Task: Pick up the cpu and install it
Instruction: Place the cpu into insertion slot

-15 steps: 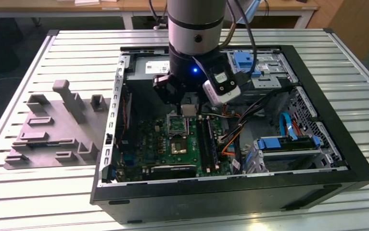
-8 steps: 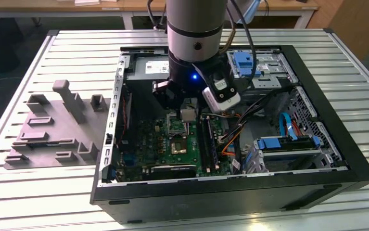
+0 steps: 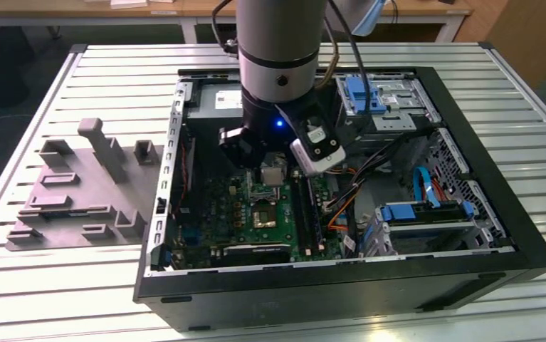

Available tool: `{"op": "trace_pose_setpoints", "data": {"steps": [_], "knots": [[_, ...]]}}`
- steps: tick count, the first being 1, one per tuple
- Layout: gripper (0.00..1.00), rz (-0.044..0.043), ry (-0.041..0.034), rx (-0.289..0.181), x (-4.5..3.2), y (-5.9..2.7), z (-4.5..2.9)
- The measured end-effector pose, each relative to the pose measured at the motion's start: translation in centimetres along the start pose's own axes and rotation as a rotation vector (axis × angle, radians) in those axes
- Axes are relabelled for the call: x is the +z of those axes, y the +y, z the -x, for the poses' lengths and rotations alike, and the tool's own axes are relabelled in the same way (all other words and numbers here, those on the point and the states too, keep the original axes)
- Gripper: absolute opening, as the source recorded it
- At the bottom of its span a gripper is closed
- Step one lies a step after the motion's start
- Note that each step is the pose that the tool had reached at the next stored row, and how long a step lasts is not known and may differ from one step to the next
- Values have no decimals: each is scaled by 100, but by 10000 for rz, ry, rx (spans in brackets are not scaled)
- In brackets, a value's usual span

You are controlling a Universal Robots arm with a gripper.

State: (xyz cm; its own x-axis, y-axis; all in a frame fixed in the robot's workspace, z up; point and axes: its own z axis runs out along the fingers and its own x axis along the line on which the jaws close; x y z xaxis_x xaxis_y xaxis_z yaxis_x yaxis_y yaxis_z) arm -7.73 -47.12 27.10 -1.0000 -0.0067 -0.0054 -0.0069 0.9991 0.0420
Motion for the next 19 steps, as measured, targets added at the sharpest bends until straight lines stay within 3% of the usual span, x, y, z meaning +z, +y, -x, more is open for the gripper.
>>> {"op": "trace_pose_setpoints", "data": {"steps": [13, 19], "knots": [[47, 1, 17, 1, 226, -67, -41], [47, -18, 18, 0, 243, -70, -41]]}}
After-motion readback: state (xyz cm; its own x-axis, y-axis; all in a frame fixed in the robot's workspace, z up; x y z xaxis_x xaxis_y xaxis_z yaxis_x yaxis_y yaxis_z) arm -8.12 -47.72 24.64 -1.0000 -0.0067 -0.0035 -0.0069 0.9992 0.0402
